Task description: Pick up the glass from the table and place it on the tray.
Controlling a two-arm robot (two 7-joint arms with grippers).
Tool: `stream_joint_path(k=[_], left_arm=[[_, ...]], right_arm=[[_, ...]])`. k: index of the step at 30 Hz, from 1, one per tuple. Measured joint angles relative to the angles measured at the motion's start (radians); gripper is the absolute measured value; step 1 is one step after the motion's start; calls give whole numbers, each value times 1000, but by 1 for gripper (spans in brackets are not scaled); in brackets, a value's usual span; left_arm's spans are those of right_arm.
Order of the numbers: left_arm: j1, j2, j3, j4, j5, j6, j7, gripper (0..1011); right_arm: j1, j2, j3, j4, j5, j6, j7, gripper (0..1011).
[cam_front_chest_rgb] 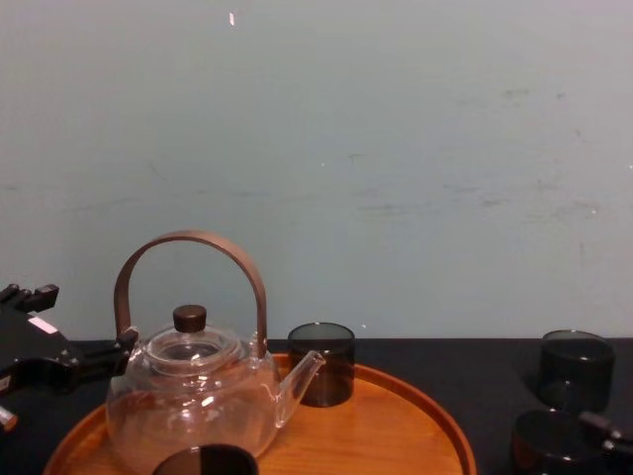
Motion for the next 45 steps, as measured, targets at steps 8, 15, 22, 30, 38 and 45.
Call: stream_joint_path(k=[8,15,22,30,38,45], left_arm=[[0,0,0,0,0,0,0,1010],[0,0,0,0,0,0,0,1010],[0,0,0,0,0,0,0,1009],[0,0,0,0,0,0,0,1009],[0,0,0,0,0,0,0,1010],[0,0,0,0,0,0,0,1009]], right_arm=[[10,-35,-4,40,12,25,39,1000],[28,-66,5,91,22,37,72,1000],[37,-89,15,123,20,39,95,1000],[43,-108,22,145,10,41,120,1000],[59,-133,27,179,6,43,154,1000],[85,-161,31,223,3,45,189,1000]])
